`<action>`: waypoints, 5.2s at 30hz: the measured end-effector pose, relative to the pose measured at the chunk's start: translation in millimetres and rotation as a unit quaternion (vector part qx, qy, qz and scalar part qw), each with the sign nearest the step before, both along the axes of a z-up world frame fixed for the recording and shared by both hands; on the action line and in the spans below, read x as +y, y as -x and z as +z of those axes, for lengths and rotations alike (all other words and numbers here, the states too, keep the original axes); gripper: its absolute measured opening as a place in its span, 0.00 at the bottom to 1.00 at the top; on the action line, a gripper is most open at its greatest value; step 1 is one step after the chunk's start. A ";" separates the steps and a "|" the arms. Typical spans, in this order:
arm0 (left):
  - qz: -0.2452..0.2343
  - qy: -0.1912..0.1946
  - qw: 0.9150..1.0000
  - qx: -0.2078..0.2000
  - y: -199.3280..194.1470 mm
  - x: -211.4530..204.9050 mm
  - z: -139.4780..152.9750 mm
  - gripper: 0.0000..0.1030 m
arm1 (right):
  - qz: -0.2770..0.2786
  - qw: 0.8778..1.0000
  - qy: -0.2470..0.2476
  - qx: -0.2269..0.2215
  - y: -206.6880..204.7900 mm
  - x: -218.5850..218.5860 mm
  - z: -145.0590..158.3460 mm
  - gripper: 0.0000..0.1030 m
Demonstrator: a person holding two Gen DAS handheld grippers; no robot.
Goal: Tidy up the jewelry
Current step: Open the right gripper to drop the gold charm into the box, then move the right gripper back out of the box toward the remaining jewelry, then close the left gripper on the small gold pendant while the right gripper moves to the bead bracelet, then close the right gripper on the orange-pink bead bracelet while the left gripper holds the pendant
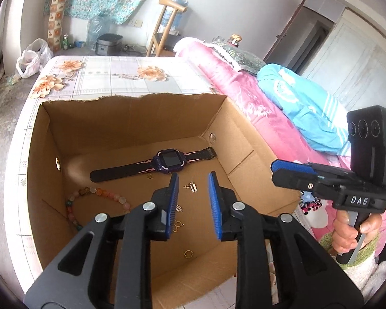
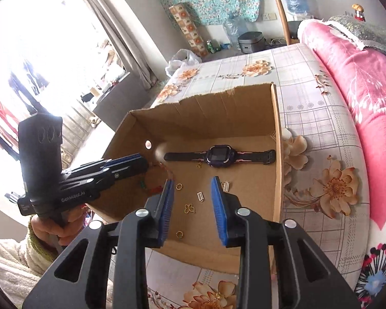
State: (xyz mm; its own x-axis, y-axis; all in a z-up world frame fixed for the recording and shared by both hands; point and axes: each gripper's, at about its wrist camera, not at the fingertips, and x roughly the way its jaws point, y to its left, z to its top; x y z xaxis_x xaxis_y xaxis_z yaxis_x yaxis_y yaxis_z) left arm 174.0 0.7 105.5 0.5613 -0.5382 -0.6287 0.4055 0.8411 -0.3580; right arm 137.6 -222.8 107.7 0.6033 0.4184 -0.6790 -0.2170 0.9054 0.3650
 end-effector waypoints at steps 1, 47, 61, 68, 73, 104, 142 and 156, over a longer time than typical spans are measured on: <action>-0.006 0.003 1.000 -0.009 8.1 1.6 1.9 0.29 | -0.006 1.000 -0.002 -0.013 8.7 -1.6 4.3 0.37; -0.036 -0.175 0.983 -0.041 134.5 18.8 -109.4 0.73 | -0.084 0.991 0.051 0.092 76.6 34.5 -134.6 0.03; -0.035 -0.147 0.988 -0.031 141.2 33.2 -108.9 0.73 | 0.002 0.992 -0.066 0.104 55.4 76.0 -132.2 0.11; -0.074 -0.147 0.985 -0.054 135.4 4.0 -102.1 0.73 | -0.041 0.990 -0.093 0.096 71.4 43.4 -133.3 0.29; -0.105 -0.139 0.983 -0.057 130.0 -17.2 -103.5 0.64 | -0.073 0.986 -0.111 0.103 90.1 14.9 -142.7 0.29; -0.085 -0.199 0.975 -0.054 114.7 -32.7 -113.9 0.02 | -0.218 0.972 0.081 0.038 107.1 -56.3 -111.8 0.29; -0.064 -0.157 0.984 -0.051 118.7 -1.8 -107.5 0.01 | -0.180 0.981 0.077 0.011 107.5 -25.9 -81.2 0.09; -0.055 -0.180 0.982 -0.020 109.9 -14.3 -109.4 0.01 | -0.203 0.966 0.140 0.076 111.1 -33.0 -118.0 0.10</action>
State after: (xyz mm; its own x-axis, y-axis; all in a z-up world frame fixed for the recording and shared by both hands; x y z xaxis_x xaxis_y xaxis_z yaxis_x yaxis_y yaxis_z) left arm 64.1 -13.6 -3.9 0.5402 -0.3439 -0.7681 0.5091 0.8603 -0.0271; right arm 26.5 -255.8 -10.3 0.5637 -0.0449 -0.8247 0.2140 0.9723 0.0934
